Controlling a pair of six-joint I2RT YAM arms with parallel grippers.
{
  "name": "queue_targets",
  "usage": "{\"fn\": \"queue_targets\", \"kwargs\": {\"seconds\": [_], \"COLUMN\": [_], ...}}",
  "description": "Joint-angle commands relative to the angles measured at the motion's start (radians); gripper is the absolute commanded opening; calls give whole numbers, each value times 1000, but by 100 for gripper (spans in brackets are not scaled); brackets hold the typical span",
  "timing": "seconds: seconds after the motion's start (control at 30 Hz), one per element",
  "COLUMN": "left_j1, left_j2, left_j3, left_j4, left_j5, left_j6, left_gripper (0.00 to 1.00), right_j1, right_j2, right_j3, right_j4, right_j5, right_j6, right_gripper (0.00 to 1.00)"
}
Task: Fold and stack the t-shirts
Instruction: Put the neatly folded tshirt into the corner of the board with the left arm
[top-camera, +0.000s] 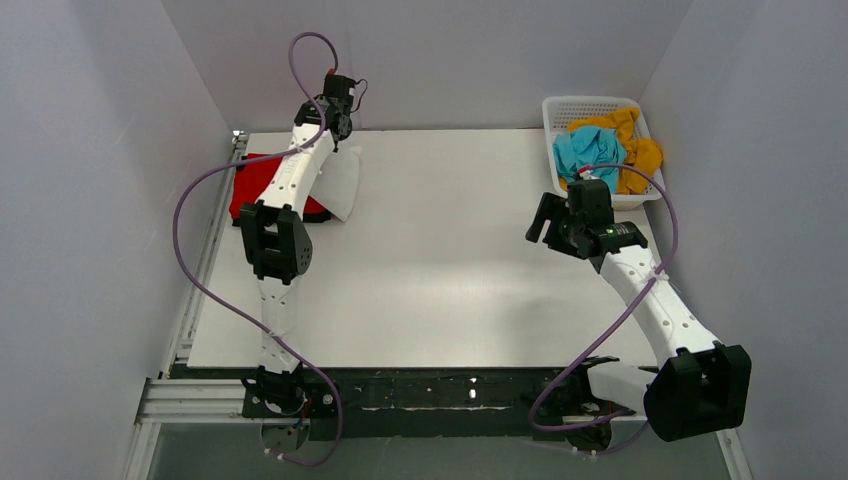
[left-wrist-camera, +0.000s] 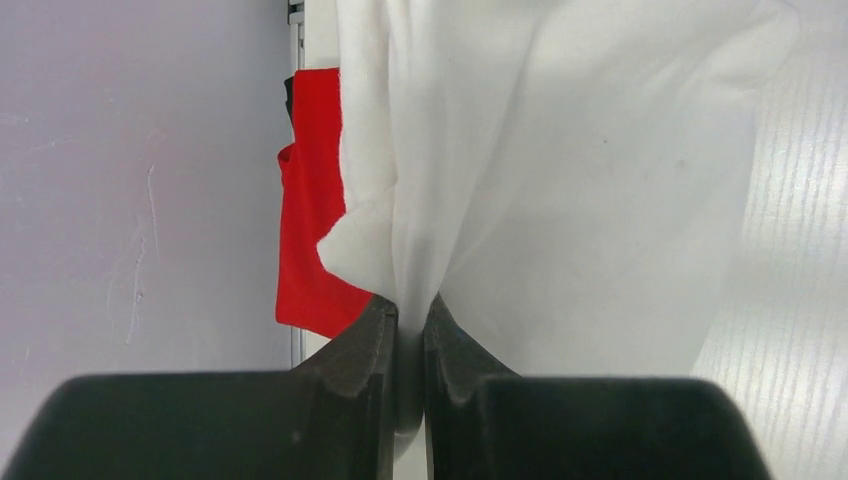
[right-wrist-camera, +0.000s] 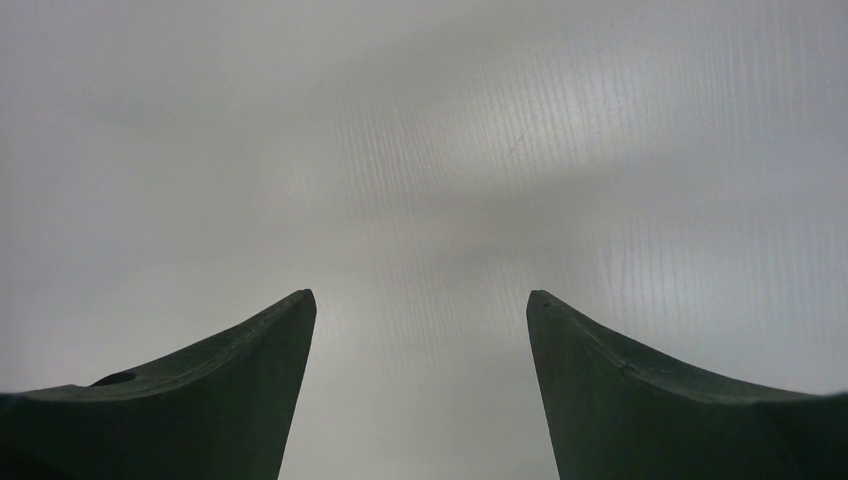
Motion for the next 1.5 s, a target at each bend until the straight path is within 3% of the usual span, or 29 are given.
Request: {"fn": "queue_targets", "kwargs": {"seconds": [0.0, 0.53, 0.73, 1.37, 1.47], "left_j1": [22, 72, 112, 326, 364], "left_j2": [-156, -229, -233, -53, -37], "left_j3": [72, 40, -61, -89, -98], "left_j4": [-70, -97, -65, -102, -98], "left_j5": [-13, 60, 103, 196, 269], "left_j6": [-13, -59, -79, -244, -258], "left_gripper": [0, 0, 0, 0, 0], "right_j1": [-6, -6, -6, -6, -6], "right_j2": [7, 31, 45, 71, 80], "right_j3": [53, 64, 66, 108, 120], "right_j4": [29, 30, 22, -13, -26], "right_j5": [-19, -22, -25, -24, -28], "right_j6": [10, 28, 32, 60, 62], "right_gripper": [85, 83, 83, 81, 80]}}
